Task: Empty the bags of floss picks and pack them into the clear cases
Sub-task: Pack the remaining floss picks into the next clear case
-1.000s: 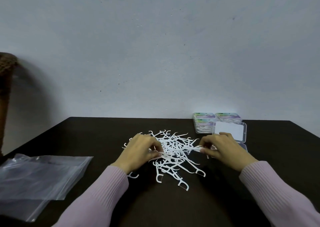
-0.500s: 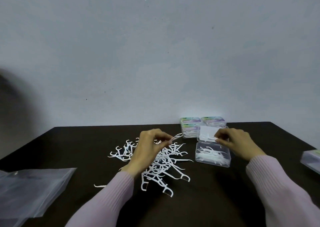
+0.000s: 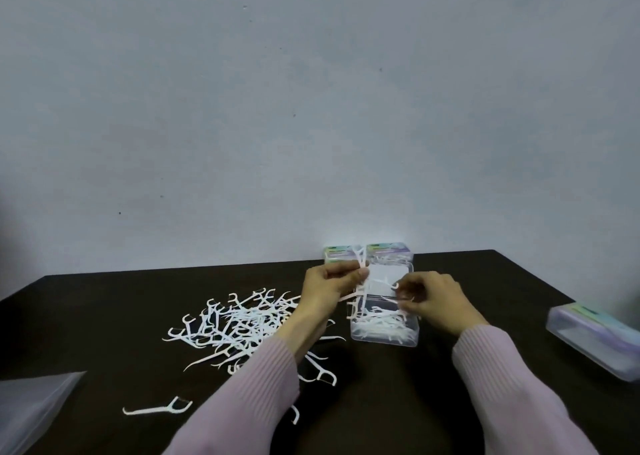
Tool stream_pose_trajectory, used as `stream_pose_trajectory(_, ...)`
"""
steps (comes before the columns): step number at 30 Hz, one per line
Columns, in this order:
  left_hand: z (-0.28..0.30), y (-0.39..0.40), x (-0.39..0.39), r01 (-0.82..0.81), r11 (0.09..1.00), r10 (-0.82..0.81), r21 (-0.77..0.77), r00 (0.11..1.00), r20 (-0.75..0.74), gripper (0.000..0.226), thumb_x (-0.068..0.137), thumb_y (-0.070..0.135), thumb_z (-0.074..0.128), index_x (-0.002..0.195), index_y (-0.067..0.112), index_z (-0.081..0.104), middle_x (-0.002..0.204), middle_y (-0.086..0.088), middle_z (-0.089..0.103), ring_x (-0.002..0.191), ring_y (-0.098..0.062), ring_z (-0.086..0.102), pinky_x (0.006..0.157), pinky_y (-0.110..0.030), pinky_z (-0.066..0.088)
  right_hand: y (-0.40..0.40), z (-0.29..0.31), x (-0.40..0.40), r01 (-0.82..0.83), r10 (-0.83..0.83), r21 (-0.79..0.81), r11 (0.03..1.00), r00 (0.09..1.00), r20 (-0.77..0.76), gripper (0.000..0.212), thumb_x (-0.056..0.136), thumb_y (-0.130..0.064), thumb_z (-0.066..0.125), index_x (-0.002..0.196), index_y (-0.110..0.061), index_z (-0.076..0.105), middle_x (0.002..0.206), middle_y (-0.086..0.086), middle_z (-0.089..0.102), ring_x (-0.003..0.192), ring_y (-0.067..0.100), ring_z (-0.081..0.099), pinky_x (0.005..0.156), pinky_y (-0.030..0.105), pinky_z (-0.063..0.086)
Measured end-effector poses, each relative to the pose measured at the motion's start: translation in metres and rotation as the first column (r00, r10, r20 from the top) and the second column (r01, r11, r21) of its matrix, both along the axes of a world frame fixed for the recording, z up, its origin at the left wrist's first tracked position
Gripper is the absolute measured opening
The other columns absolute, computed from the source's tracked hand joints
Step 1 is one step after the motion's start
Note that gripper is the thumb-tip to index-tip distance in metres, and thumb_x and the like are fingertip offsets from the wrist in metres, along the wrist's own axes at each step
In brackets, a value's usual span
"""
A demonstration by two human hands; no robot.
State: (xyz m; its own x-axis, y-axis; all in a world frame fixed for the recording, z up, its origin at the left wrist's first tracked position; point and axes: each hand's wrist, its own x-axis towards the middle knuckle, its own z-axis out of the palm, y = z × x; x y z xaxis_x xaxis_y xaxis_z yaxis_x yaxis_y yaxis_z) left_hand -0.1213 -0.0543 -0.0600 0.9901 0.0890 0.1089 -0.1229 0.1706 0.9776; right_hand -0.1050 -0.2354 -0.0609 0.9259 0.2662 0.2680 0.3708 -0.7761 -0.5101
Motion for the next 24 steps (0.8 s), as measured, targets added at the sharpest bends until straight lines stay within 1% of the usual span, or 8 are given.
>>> stream_pose_trajectory(3,-0.003,0.001,0.005,0.044,0.988,-0.051,-0.148,0.997,-0.05,0.034,0.059,0.009,0.076,0.092,0.001,0.07,0.088,-0.008,0.072,0.081,-0.017,0.065,0.088,-0.03,0.052,0.001,0.004,-0.003,-0.044,0.061,0.262,0.964,0.997,-0.057,0.022,0.079,-0.018,0.072,0.099,-0.02,0.064,0.088,-0.007,0.068,0.082,0.004,0.064,0.08,0.019,0.053)
stream_pose_trajectory(6,-0.006,0.003,0.009,0.077,0.966,-0.101,-0.245,0.991,-0.089,0.026,0.068,0.002,0.071,0.094,0.0,0.068,0.08,-0.007,0.072,0.073,-0.016,0.067,0.078,-0.027,0.056,0.005,0.008,-0.005,-0.036,0.109,0.497,0.867,0.987,-0.12,0.017,0.084,-0.022,0.066,0.095,-0.009,0.066,0.082,0.001,0.071,0.067,0.004,0.066,0.056,0.007,0.045)
stream_pose_trajectory(9,-0.008,0.002,0.008,0.088,0.962,-0.117,-0.259,0.988,-0.098,0.019,0.079,-0.003,0.065,0.097,-0.003,0.067,0.077,-0.008,0.072,0.067,-0.014,0.068,0.069,-0.024,0.057,0.005,0.009,-0.006,0.001,0.12,0.625,0.781,0.981,-0.152,0.015,0.085,-0.017,0.064,0.089,-0.002,0.067,0.074,0.005,0.072,0.058,0.009,0.065,0.057,0.014,0.049)
stream_pose_trajectory(11,-0.01,0.001,0.007,0.088,0.968,-0.112,-0.235,0.989,-0.092,0.022,0.078,-0.002,0.066,0.101,-0.002,0.067,0.081,-0.009,0.071,0.068,-0.015,0.068,0.07,-0.025,0.057,0.004,0.009,-0.006,0.023,0.085,0.613,0.79,0.986,-0.147,0.012,0.086,-0.017,0.064,0.084,-0.005,0.067,0.071,0.004,0.072,0.057,0.011,0.062,0.059,0.017,0.051)
stream_pose_trajectory(15,-0.016,-0.001,0.01,0.045,0.992,-0.052,-0.121,0.997,-0.06,0.034,0.074,0.003,0.072,0.107,-0.002,0.066,0.101,-0.016,0.07,0.083,-0.018,0.065,0.085,-0.029,0.054,-0.001,0.008,-0.004,0.087,-0.024,0.516,0.852,0.992,-0.127,0.016,0.088,-0.017,0.061,0.075,-0.011,0.067,0.066,0.002,0.067,0.054,0.008,0.054,0.051,0.01,0.044)
stream_pose_trajectory(18,-0.018,-0.002,0.011,0.008,0.995,-0.012,-0.099,0.999,-0.038,0.031,0.076,0.003,0.072,0.106,-0.001,0.067,0.098,-0.011,0.071,0.077,-0.012,0.066,0.072,-0.02,0.056,-0.008,0.006,-0.003,0.131,-0.059,0.485,0.864,0.985,-0.161,0.02,0.09,-0.016,0.059,0.072,-0.01,0.067,0.063,0.002,0.062,0.054,0.007,0.051,0.05,0.009,0.042)
stream_pose_trajectory(22,-0.019,-0.005,0.01,-0.006,1.0,0.006,0.02,0.999,0.039,0.023,0.075,0.002,0.074,0.097,0.003,0.069,0.092,-0.008,0.071,0.077,-0.01,0.067,0.067,-0.016,0.053,-0.011,0.0,0.002,0.183,-0.132,0.265,0.947,0.971,-0.199,0.019,0.081,-0.035,0.068,0.07,-0.02,0.066,0.075,-0.003,0.066,0.075,0.01,0.061,0.078,0.028,0.051)
stream_pose_trajectory(24,-0.02,-0.009,0.008,0.002,0.991,-0.012,0.132,0.997,0.074,0.023,0.072,0.001,0.076,0.093,0.009,0.069,0.087,-0.006,0.072,0.08,-0.013,0.068,0.069,-0.018,0.054,-0.01,-0.002,0.003,0.23,-0.204,0.144,0.963,0.963,-0.173,0.024,0.076,-0.046,0.07,0.071,-0.023,0.062,0.075,-0.005,0.065,0.076,0.01,0.062,0.08,0.031,0.051)
